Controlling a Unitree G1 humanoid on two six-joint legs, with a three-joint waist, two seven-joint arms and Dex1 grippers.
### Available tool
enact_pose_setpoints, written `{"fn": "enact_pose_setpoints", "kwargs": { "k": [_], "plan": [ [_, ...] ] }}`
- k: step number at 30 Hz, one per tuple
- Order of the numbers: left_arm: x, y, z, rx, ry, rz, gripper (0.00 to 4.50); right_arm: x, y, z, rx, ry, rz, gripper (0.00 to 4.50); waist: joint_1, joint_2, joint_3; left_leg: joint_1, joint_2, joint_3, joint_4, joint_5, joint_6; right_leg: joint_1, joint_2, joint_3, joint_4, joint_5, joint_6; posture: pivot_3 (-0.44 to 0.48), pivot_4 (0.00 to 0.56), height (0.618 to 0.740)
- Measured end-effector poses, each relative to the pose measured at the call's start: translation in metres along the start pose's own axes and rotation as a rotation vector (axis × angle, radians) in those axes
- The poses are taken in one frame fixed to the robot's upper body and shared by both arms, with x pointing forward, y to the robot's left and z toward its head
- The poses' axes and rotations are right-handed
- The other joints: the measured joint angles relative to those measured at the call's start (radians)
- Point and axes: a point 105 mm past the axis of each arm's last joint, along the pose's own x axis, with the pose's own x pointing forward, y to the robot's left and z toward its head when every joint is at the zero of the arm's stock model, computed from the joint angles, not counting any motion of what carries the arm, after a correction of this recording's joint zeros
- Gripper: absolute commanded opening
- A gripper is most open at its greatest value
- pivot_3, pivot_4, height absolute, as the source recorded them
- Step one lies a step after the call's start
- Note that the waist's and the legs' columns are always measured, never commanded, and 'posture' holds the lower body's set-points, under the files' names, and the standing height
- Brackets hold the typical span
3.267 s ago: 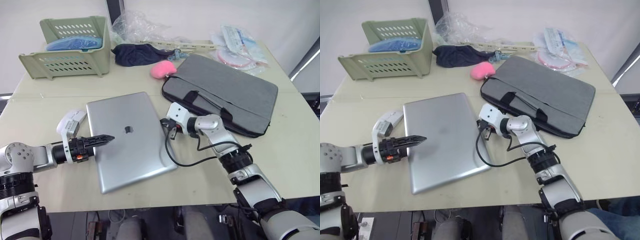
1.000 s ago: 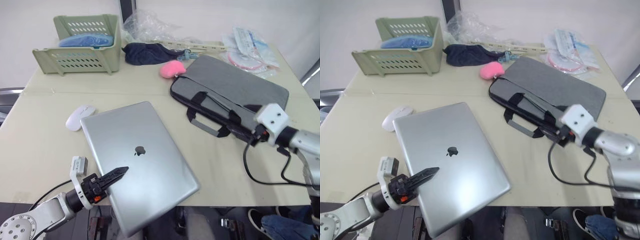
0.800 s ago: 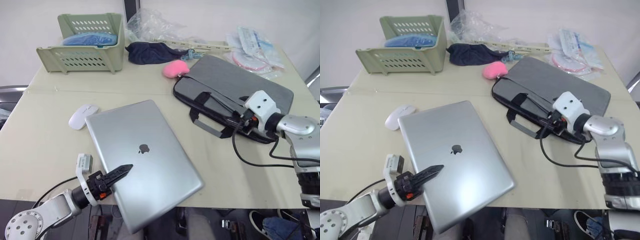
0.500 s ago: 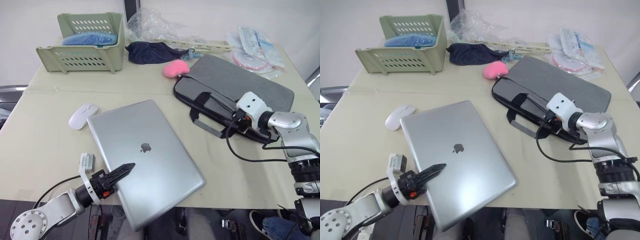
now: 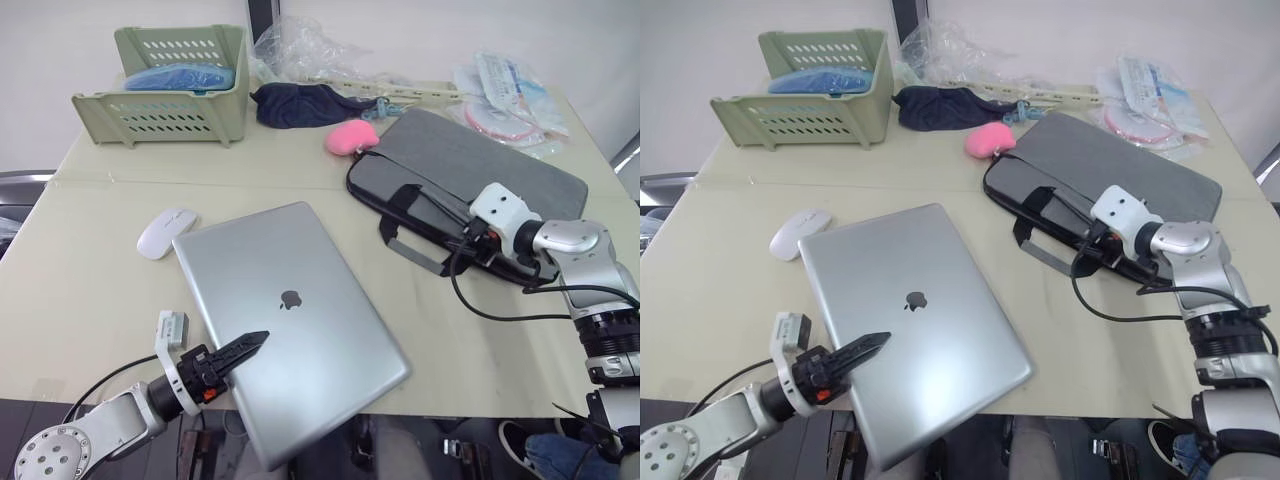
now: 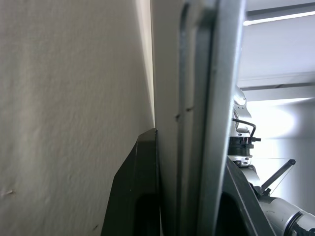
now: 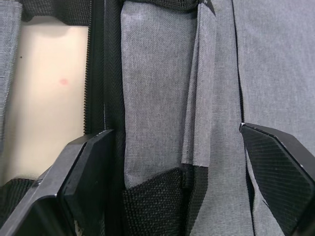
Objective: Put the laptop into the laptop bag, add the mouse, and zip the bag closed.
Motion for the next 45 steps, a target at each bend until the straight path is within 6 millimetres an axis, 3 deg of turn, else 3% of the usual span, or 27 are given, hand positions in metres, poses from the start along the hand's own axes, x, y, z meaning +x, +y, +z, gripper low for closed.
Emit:
{"fn": "enact_pose_setpoints", "kwargs": {
  "k": [2, 5, 7, 8, 13, 14, 23, 36, 45],
  "plan": [
    [0.000, 0.000, 0.000, 0.007, 0.004, -0.004, 0.32, 0.000, 0.000, -0.001, 0.002, 0.002, 0.000, 4.45, 0.000, 0.000, 0.000, 0.000, 0.000, 0.000, 0.000, 0.000, 0.000, 0.000, 0.000, 0.000, 0.000, 0.000, 0.000, 0.000, 0.150, 0.740],
    [-0.001, 0.000, -0.001, 0.012, 0.007, -0.009, 0.32, 0.000, 0.000, -0.002, 0.007, 0.005, -0.001, 3.74, 0.000, 0.000, 0.000, 0.000, 0.000, 0.000, 0.000, 0.000, 0.000, 0.000, 0.000, 0.000, 0.000, 0.000, 0.000, 0.000, 0.150, 0.740],
    [-0.001, 0.001, -0.001, 0.014, 0.009, -0.012, 0.32, 0.000, -0.001, -0.005, 0.016, 0.010, -0.003, 2.69, 0.001, 0.000, 0.000, 0.000, 0.000, 0.000, 0.000, 0.000, 0.000, 0.000, 0.000, 0.000, 0.000, 0.000, 0.000, 0.000, 0.150, 0.740],
    [-0.001, 0.001, -0.001, 0.015, 0.009, -0.013, 0.32, 0.000, -0.001, -0.006, 0.019, 0.013, -0.003, 2.47, 0.001, 0.000, 0.000, 0.000, 0.000, 0.000, 0.000, 0.000, 0.000, 0.000, 0.000, 0.000, 0.000, 0.000, 0.000, 0.000, 0.150, 0.740],
    [-0.002, 0.003, -0.001, 0.012, 0.010, -0.017, 0.32, -0.003, -0.002, -0.008, 0.114, -0.003, 0.011, 0.27, -0.001, 0.000, 0.000, 0.000, 0.000, 0.000, 0.000, 0.000, 0.000, 0.000, 0.000, 0.000, 0.000, 0.000, 0.000, 0.000, 0.150, 0.740],
    [-0.002, 0.003, -0.001, 0.010, 0.010, -0.018, 0.32, -0.004, -0.003, -0.008, 0.135, -0.006, 0.011, 0.09, 0.000, 0.000, 0.000, 0.000, 0.000, 0.000, 0.000, 0.000, 0.000, 0.000, 0.000, 0.000, 0.000, 0.000, 0.000, 0.000, 0.150, 0.740],
    [-0.002, 0.003, 0.000, 0.011, 0.011, -0.020, 0.32, -0.012, 0.000, 0.007, 0.305, -0.047, 0.062, 0.09, 0.000, 0.001, 0.001, 0.000, 0.000, -0.001, 0.000, 0.000, 0.000, 0.000, 0.000, 0.000, 0.000, 0.000, 0.000, 0.000, 0.150, 0.740],
    [0.012, -0.002, 0.009, -0.045, 0.007, -0.069, 0.32, -0.026, 0.040, 0.061, 0.420, -0.086, 0.260, 0.09, 0.001, 0.002, 0.001, 0.000, 0.000, -0.002, 0.000, 0.000, 0.000, 0.000, 0.000, 0.000, 0.000, 0.000, 0.000, 0.000, 0.150, 0.740],
    [0.025, -0.006, 0.018, -0.057, -0.004, -0.087, 0.32, -0.035, 0.031, 0.091, 0.388, -0.113, 0.233, 0.09, 0.001, 0.002, 0.001, 0.000, 0.000, -0.002, -0.001, 0.000, 0.000, 0.000, 0.000, 0.000, 0.000, 0.000, 0.000, 0.000, 0.150, 0.740]
  ]
}}
